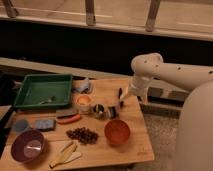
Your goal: Place fork in plastic cup
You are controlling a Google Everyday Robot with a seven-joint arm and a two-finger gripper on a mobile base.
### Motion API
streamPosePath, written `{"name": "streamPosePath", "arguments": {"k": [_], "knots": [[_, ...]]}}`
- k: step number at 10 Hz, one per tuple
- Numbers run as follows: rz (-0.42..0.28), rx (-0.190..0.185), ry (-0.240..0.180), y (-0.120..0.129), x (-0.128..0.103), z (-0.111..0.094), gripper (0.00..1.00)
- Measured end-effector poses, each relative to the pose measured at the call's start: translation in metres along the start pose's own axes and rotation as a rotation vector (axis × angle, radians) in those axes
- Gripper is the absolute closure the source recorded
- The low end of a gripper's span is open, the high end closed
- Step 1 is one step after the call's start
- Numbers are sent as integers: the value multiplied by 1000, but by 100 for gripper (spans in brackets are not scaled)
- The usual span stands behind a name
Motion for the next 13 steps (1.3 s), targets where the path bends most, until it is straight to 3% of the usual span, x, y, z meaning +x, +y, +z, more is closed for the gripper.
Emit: {"name": "streamPosePath", "arguments": {"k": [3, 6, 10, 13], "knots": [[-14, 5, -6, 1, 1, 0, 20], [-168, -22, -80, 32, -2, -11, 20], [-388, -92, -197, 123, -6, -45, 20], [-526, -227, -234, 171, 9, -88, 20]]}}
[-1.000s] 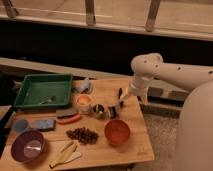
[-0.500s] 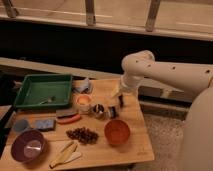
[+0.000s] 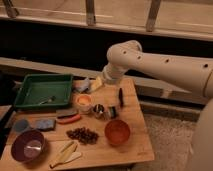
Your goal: Place fork in plastic cup
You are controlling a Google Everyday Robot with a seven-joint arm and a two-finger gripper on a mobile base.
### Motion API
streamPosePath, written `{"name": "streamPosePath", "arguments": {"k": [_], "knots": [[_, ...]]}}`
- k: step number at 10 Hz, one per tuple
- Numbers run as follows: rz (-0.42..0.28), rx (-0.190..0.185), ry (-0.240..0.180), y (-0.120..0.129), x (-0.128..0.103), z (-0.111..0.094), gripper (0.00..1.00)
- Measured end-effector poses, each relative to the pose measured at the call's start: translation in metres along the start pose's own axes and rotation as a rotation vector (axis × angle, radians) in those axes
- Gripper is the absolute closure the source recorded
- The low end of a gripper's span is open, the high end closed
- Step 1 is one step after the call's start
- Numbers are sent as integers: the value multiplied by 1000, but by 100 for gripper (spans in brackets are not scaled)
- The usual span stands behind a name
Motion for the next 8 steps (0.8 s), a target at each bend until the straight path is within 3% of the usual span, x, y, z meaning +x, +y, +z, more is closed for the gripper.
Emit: {"name": "streamPosePath", "arguments": {"k": [2, 5, 8], "knots": [[-42, -53, -18, 19, -5, -10, 20], [-45, -45, -17, 17, -3, -11, 20], [-60, -19, -72, 25, -23, 1, 20]]}}
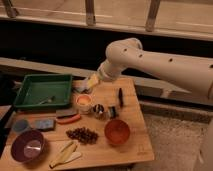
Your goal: Place fork in plastic cup
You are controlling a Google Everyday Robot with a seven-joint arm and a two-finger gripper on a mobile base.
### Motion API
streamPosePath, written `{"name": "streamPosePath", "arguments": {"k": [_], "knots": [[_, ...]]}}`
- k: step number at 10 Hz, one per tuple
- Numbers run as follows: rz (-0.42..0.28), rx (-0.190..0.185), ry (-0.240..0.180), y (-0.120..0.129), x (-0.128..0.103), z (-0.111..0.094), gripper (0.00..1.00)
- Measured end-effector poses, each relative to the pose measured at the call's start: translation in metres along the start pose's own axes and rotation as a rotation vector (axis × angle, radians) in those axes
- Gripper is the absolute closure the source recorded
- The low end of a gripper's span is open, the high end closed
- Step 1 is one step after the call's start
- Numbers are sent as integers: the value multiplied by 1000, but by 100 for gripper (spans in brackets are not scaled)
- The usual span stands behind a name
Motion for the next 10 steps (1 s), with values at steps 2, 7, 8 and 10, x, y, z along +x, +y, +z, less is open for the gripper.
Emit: {"name": "streamPosePath", "arguments": {"k": [2, 7, 8, 10], "knots": [[-8, -13, -23, 12, -25, 19, 20], [-17, -106, -51, 39, -83, 78, 20], [-26, -121, -44, 45, -90, 89, 20], [-67, -173, -12, 57, -102, 108, 20]]}}
